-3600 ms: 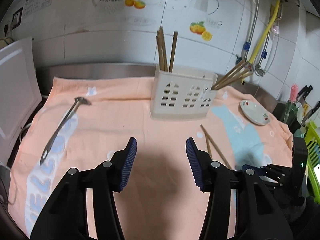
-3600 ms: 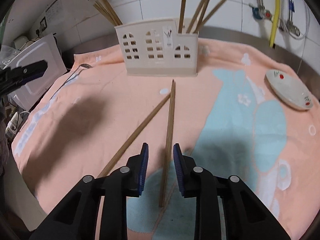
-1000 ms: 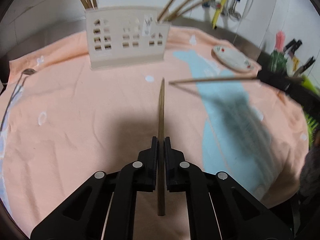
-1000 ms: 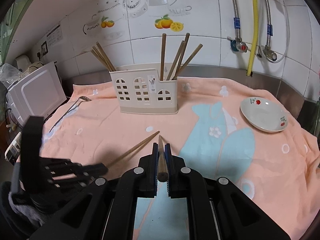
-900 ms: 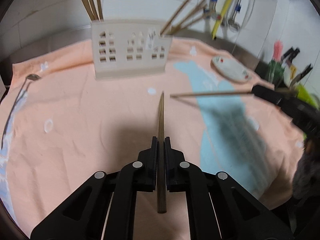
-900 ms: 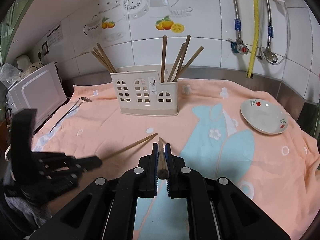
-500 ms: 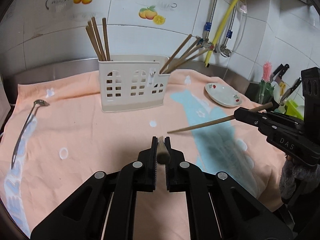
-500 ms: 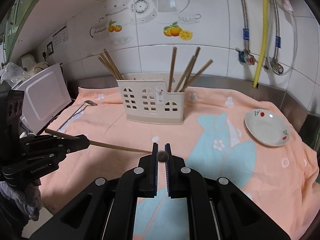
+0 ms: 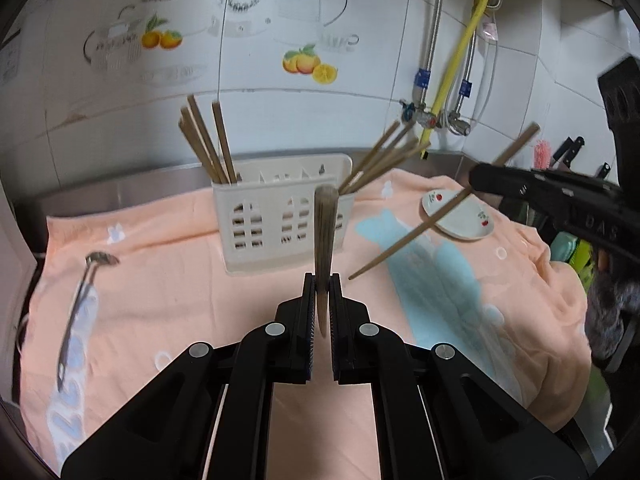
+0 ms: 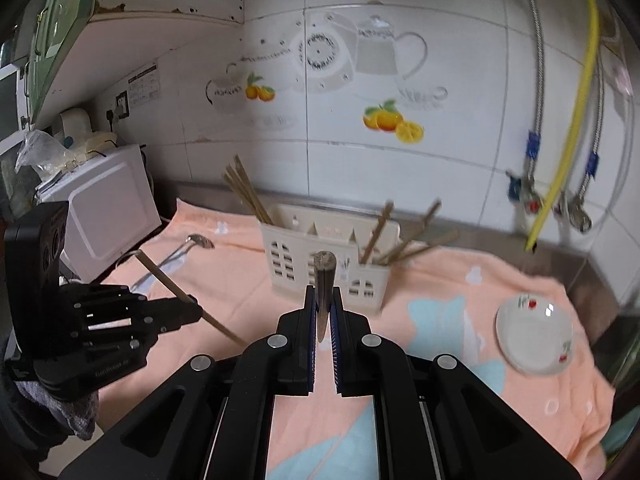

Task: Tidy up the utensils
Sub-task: 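Lift the left tool's chopstick into the white holder while the right tool inserts its chopstick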

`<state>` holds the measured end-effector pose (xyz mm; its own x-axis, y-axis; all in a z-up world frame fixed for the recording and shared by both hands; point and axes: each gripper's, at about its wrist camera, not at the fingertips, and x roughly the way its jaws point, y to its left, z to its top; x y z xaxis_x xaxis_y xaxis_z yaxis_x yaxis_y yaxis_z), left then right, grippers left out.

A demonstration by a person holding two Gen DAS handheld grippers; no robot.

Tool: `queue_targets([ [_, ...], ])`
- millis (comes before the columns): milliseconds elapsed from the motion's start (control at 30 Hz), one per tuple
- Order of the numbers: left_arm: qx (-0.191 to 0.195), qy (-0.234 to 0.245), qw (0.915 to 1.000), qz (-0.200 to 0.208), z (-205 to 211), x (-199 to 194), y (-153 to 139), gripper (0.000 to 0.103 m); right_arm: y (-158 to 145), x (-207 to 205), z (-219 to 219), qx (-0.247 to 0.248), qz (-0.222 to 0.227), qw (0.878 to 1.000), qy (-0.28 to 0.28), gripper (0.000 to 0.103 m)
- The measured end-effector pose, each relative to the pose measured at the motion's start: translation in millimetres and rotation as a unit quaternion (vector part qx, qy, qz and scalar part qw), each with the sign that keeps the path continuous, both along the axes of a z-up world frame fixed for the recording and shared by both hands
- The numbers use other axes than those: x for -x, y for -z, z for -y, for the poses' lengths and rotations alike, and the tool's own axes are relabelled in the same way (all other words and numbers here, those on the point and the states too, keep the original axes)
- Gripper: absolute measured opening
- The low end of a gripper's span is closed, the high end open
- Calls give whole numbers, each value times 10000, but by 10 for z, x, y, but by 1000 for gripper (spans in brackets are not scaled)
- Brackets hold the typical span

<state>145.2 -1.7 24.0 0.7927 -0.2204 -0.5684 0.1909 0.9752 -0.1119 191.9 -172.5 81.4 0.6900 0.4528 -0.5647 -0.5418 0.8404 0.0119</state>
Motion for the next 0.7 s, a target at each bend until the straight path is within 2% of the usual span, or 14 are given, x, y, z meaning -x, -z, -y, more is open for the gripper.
queue_targets([
  [167, -120, -32, 9996, 249, -34, -96, -273, 5, -268, -205, -44, -79, 24, 10000, -26, 6],
  [467, -358, -180, 9949, 923, -43, -395, -985, 5, -642, -438, -98, -156, 214, 9996, -2, 6],
  [700, -617, -486, 9896, 1207, -71, -729, -1237, 5, -785, -645, -135, -178, 326, 9992, 115, 6],
])
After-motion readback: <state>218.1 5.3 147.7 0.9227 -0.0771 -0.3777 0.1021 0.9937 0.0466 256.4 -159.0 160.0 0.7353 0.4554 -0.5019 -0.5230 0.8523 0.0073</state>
